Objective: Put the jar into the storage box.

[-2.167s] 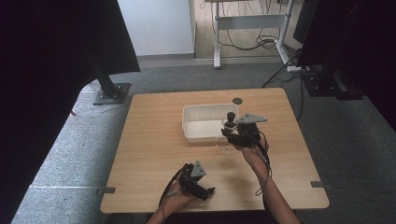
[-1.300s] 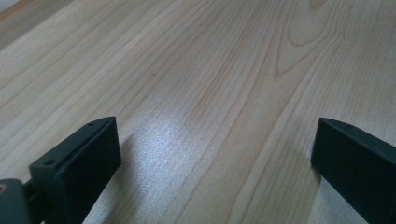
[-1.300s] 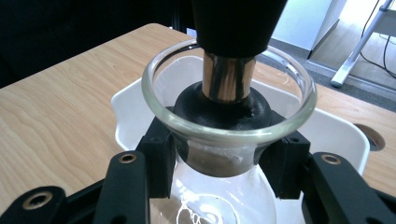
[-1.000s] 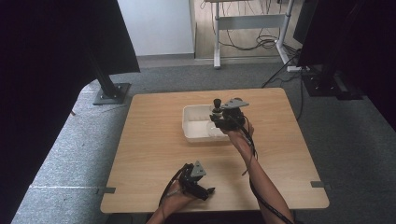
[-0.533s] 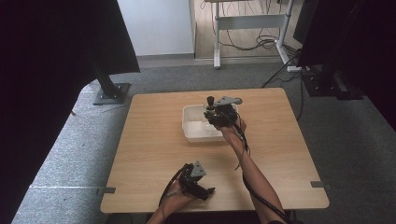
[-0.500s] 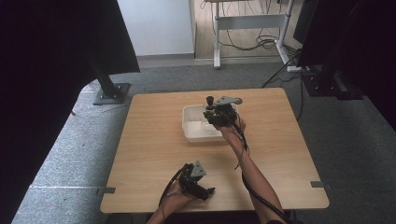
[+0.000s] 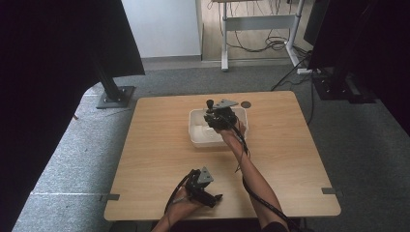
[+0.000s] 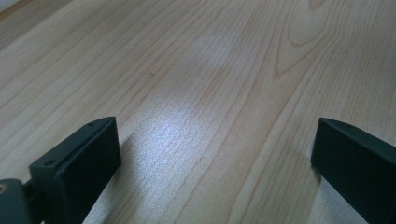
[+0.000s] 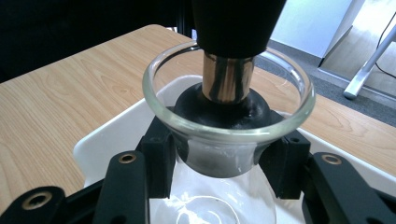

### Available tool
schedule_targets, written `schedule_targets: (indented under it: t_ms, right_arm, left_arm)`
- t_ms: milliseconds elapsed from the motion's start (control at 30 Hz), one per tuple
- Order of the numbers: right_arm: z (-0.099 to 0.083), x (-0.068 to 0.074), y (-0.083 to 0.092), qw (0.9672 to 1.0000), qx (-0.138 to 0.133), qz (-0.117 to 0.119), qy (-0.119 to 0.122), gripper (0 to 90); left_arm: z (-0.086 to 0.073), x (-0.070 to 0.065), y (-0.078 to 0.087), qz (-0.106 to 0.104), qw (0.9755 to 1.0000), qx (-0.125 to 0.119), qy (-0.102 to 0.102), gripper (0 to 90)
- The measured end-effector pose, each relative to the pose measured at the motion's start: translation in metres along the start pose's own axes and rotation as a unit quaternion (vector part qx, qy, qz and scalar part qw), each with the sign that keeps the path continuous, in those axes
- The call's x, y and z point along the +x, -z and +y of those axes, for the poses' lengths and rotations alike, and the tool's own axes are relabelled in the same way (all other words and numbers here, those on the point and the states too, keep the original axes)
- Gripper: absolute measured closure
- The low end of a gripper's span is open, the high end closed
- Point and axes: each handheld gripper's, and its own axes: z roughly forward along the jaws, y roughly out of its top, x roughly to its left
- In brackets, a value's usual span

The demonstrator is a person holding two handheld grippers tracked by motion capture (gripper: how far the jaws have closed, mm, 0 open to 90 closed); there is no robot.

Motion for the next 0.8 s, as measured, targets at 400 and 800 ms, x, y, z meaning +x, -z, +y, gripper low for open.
schedule_targets:
  t_ms: [400, 800]
  right_arm:
    - [-0.007, 0.000, -0.019, 1.0000, 0.002, 0.000, 0.003, 50.4]
    - [-0.015, -0.005, -0.022, 0.9998, -0.005, 0.005, -0.017, 46.9]
  left_arm:
    - [0.000, 0.000, 0.000, 0.000, 1.0000, 0.001, -0.001, 1.1]
    - [0.000, 0.000, 0.000, -0.001, 1.0000, 0.001, -0.001, 1.1]
